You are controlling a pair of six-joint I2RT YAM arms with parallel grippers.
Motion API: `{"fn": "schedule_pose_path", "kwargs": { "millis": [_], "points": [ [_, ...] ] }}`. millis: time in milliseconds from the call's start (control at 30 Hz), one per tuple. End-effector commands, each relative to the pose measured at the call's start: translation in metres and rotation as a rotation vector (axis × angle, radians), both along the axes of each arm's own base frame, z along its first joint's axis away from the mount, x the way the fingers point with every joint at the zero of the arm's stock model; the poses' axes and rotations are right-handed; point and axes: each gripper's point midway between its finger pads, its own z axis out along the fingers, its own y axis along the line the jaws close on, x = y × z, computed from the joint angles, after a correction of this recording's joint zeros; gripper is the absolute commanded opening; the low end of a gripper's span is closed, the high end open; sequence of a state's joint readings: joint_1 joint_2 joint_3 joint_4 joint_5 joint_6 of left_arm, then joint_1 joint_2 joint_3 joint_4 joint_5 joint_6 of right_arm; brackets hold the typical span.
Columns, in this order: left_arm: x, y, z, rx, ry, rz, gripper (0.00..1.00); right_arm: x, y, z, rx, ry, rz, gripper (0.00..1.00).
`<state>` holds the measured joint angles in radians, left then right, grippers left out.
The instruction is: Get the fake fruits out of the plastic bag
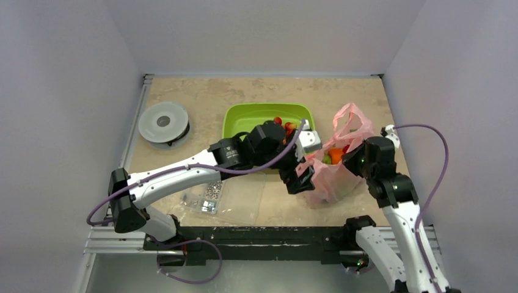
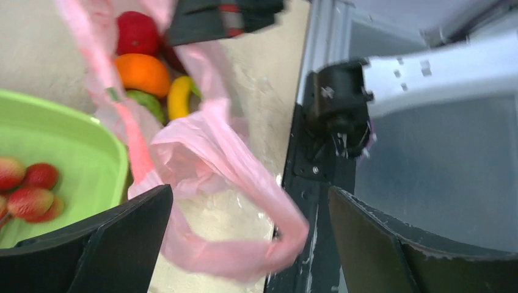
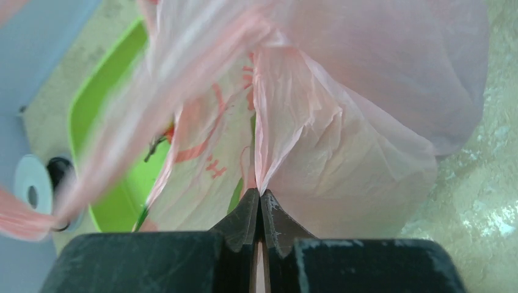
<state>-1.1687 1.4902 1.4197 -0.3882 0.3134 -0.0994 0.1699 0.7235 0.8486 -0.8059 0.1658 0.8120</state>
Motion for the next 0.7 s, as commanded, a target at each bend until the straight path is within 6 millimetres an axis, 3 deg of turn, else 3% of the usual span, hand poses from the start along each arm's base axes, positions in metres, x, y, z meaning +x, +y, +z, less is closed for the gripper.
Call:
{"fn": "schedule_pose_path", "kwargs": {
  "millis": [0,200,433,533,600,667],
  "points": [
    [0.025,0.005,0.049,-0.125,0.108,0.157,1.00,-0.003,-0.003,0.021,-0.025,-0.107,0.021,0.00],
    [0.082,0.010,0.083,-0.186,0.133,0.469,0.98,-0.006,-0.002,0.026,-0.016,-0.136,0.034,0.00],
    [0.113,0.016,0.121,-0.308,0.046,0.602,1.00,-0.011,0.002,0.030,-0.011,-0.136,0.067,0.00],
    [0.139,0.014,0.104,-0.215,-0.008,0.711,0.95,-0.014,-0.002,0.040,-0.027,-0.159,0.054,0.00],
    [0.150,0.001,0.079,-0.111,-0.027,0.708,0.92,-0.015,-0.005,0.047,-0.030,-0.174,0.042,0.00],
    [0.153,-0.018,0.056,-0.034,-0.013,0.659,0.98,-0.016,-0.005,0.052,-0.030,-0.184,0.040,0.00]
  ]
}}
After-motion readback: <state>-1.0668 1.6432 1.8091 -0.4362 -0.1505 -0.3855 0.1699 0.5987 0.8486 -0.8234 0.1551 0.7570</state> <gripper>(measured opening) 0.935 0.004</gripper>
